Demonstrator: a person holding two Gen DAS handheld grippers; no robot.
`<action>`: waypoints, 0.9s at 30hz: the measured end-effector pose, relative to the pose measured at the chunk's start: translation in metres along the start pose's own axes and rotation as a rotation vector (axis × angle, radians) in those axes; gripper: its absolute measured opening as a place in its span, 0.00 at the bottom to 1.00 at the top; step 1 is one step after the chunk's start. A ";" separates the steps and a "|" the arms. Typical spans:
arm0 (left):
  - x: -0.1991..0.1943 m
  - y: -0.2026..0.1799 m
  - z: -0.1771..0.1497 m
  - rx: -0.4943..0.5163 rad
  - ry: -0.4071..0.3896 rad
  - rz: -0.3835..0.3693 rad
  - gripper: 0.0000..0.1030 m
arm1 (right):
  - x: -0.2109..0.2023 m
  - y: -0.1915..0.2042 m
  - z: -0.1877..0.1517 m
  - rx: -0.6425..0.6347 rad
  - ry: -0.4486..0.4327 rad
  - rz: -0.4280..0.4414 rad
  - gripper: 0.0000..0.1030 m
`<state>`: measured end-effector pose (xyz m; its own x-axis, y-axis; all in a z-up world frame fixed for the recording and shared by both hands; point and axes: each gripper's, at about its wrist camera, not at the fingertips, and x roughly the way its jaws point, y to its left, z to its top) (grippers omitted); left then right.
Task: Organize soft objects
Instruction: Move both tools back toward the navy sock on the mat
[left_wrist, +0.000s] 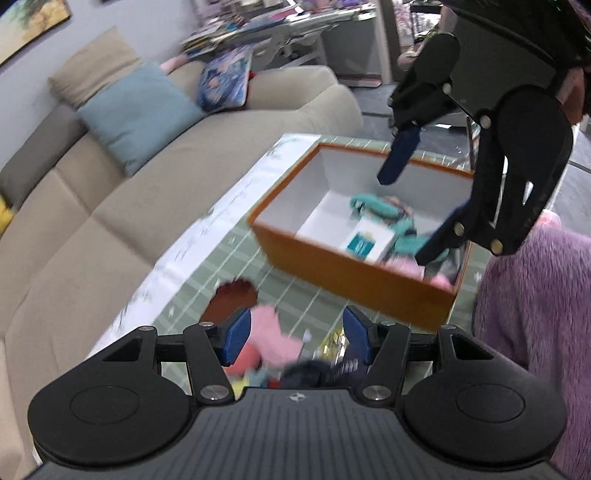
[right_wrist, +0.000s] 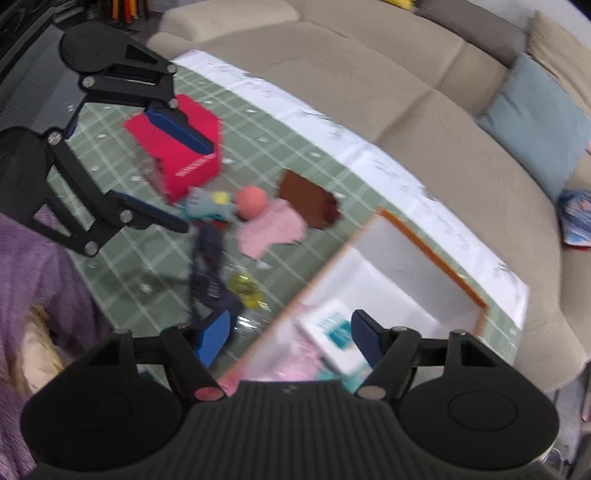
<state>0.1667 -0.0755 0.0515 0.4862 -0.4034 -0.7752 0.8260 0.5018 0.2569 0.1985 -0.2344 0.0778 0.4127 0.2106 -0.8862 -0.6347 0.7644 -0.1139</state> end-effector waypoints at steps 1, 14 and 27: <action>-0.001 0.002 -0.007 -0.008 0.009 0.003 0.66 | 0.005 0.009 0.002 -0.004 0.001 0.015 0.71; 0.016 0.014 -0.090 -0.079 0.140 -0.011 0.66 | 0.093 0.080 0.020 0.044 0.046 0.156 0.73; 0.083 0.023 -0.091 -0.027 0.224 -0.050 0.66 | 0.171 0.070 0.022 0.160 0.166 0.155 0.73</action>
<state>0.1999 -0.0279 -0.0597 0.3670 -0.2499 -0.8960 0.8382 0.5066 0.2020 0.2389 -0.1313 -0.0719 0.1979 0.2401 -0.9504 -0.5655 0.8199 0.0894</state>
